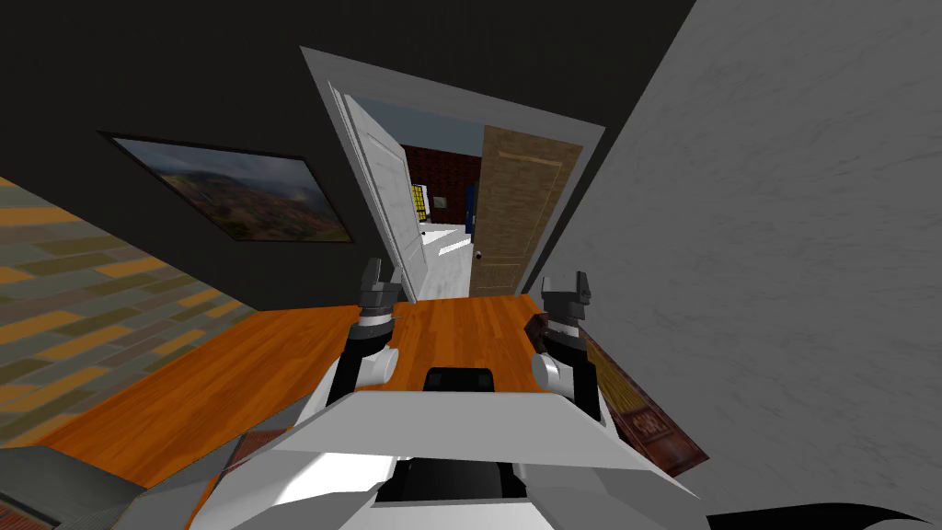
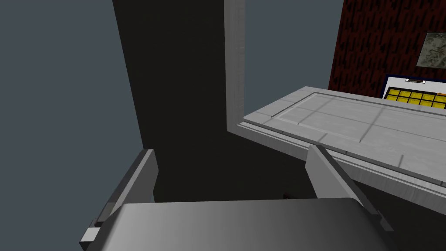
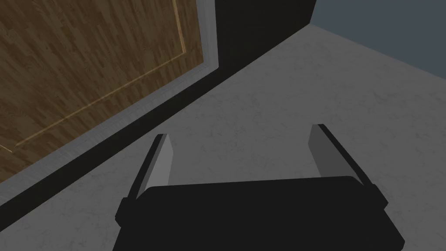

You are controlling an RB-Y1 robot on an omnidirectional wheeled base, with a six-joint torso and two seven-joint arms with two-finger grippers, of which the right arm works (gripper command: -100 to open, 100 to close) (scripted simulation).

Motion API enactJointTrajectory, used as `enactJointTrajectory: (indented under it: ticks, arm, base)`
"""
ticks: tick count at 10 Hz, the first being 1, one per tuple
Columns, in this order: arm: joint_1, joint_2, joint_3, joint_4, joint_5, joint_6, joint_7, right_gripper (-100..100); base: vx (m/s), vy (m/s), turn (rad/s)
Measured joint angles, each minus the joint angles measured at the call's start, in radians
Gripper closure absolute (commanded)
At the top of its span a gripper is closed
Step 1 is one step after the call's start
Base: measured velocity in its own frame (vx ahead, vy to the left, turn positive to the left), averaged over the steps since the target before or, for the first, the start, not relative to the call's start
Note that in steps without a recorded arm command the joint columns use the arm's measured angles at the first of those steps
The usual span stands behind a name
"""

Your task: Push the door open

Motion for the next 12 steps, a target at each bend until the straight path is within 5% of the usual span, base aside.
enactJointTrajectory:
  ticks: [12]
  arm:
    - [-0.086,-0.064,-0.015,0.244,0.096,-0.062,0.212,-100]
  base:
    - [0.106,0.008,-0.011]
